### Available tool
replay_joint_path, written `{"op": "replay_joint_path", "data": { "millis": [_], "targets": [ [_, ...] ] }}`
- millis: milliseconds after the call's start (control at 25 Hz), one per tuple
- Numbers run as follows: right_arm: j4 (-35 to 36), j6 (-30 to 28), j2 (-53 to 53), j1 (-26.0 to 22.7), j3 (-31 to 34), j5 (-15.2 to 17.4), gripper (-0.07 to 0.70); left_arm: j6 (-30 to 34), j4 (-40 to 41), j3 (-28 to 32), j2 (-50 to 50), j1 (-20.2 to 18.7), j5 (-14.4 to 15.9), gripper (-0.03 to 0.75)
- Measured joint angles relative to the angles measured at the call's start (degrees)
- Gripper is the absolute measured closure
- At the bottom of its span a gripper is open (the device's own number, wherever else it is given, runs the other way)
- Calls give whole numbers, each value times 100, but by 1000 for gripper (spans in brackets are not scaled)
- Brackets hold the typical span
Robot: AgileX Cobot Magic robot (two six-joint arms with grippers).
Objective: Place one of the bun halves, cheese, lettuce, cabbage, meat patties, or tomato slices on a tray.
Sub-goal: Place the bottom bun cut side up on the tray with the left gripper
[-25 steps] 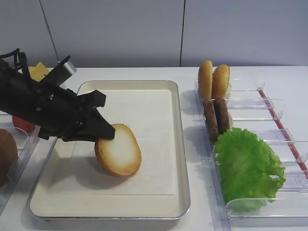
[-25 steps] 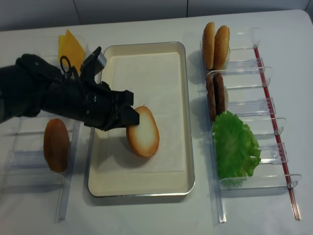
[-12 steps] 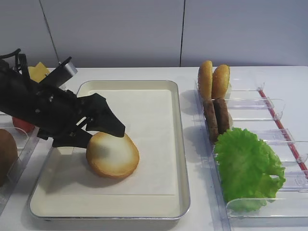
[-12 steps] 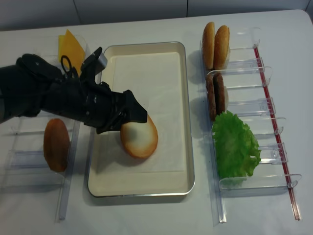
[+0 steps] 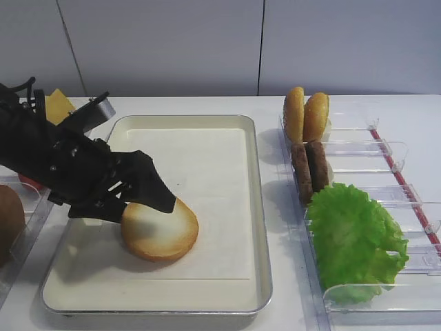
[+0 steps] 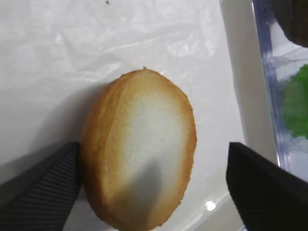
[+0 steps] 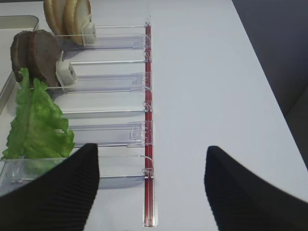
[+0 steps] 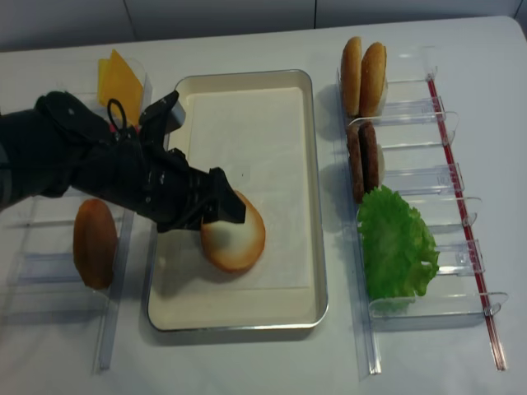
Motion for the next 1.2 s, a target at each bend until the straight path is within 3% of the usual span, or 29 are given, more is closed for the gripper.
{"op": "replay_joint_path", "data": {
  "millis": [240, 640, 800, 960, 1080, 1200],
  "targets": [
    [0, 0, 0, 0, 0, 0, 125, -181, 295, 0, 0, 0, -149, 123],
    [0, 0, 0, 0, 0, 0, 125, -181, 555, -152, 10, 0, -59, 123],
    [0, 0, 0, 0, 0, 0, 125, -703, 1519, -670, 10, 0, 483, 135],
    [0, 0, 0, 0, 0, 0, 125, -2167, 3349, -1376, 10, 0, 1301, 153],
    [0, 0, 0, 0, 0, 0, 126, -2846, 4295, -1916, -3, 0, 1806, 156],
    [0, 0, 0, 0, 0, 0, 126, -3154, 4625, -2290, -208, 0, 2022, 157]
  ]
}}
